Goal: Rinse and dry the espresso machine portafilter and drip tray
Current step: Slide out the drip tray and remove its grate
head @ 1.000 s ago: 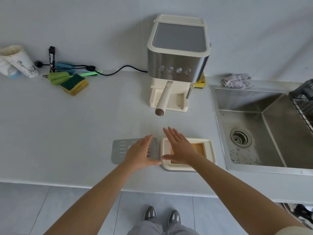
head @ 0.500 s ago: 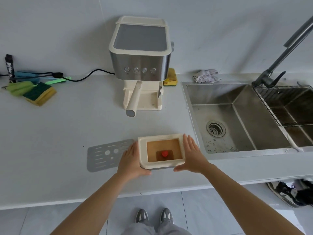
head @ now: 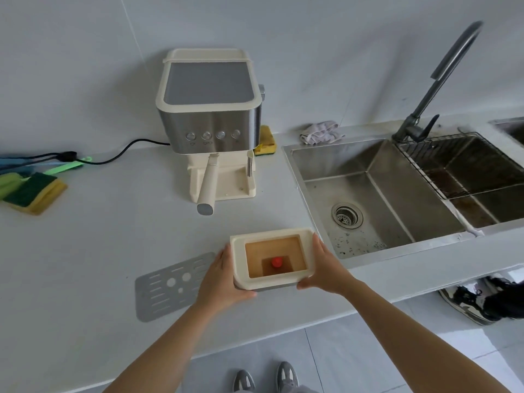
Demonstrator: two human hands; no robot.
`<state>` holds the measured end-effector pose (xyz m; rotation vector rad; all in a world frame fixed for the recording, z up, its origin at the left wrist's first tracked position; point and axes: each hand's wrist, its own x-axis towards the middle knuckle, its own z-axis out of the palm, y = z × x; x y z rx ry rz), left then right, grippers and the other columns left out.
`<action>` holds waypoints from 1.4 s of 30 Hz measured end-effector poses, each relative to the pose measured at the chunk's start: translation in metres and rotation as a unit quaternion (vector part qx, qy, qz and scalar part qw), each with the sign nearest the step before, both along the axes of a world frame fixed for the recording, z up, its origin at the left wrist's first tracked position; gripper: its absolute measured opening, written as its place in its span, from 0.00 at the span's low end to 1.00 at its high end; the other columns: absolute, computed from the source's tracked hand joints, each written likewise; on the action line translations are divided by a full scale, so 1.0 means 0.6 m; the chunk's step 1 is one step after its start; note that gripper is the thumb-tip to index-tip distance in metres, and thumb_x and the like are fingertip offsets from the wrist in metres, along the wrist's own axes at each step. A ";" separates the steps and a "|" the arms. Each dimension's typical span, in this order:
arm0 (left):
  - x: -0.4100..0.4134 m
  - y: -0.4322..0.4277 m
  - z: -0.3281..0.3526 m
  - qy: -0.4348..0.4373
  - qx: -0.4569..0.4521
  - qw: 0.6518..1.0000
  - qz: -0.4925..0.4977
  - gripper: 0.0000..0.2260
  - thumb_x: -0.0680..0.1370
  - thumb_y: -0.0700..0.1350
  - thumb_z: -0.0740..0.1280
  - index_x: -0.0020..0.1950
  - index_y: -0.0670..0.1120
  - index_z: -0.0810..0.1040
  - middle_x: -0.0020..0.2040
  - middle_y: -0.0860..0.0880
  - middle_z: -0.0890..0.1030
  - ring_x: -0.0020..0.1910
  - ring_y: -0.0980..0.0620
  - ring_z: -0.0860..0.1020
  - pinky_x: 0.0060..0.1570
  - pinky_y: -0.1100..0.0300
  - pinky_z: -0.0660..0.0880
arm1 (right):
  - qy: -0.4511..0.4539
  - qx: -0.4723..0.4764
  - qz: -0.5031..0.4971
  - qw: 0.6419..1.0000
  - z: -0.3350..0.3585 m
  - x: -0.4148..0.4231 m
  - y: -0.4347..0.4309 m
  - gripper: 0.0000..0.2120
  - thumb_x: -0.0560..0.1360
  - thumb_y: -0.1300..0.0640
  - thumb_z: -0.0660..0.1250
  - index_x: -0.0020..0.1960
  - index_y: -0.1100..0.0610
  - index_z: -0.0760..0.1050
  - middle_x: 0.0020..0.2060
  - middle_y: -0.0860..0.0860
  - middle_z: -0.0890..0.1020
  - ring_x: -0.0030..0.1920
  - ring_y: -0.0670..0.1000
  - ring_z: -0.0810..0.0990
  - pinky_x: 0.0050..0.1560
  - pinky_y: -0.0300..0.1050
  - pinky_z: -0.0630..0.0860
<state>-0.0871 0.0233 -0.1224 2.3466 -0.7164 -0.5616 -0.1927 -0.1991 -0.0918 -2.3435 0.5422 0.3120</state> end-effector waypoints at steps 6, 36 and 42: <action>0.030 -0.060 0.031 -0.004 -0.015 1.000 -0.026 0.57 0.52 0.63 0.72 0.75 0.45 0.53 0.70 0.50 0.66 0.69 0.51 0.67 0.63 0.55 0.70 | -0.032 0.011 -0.046 0.998 0.023 0.005 -0.056 0.58 0.56 0.55 0.81 0.73 0.53 0.46 0.66 0.48 0.65 0.56 0.51 0.72 0.47 0.43 0.73; 0.029 -0.525 0.126 0.046 -0.050 0.997 0.043 0.44 0.66 0.49 0.77 0.73 0.56 0.53 0.65 0.59 0.67 0.61 0.59 0.68 0.57 0.60 0.69 | -0.116 0.169 -0.011 0.979 0.068 0.054 -0.544 0.39 0.57 0.60 0.79 0.62 0.44 0.64 0.53 0.41 0.76 0.56 0.44 0.76 0.56 0.48 0.75; 0.032 -0.543 0.142 0.034 -0.030 0.998 0.037 0.42 0.69 0.50 0.74 0.75 0.53 0.51 0.71 0.54 0.65 0.68 0.54 0.66 0.64 0.55 0.67 | -0.109 0.245 -0.037 0.963 0.068 0.048 -0.555 0.40 0.54 0.56 0.76 0.64 0.49 0.66 0.51 0.41 0.78 0.51 0.41 0.78 0.50 0.40 0.76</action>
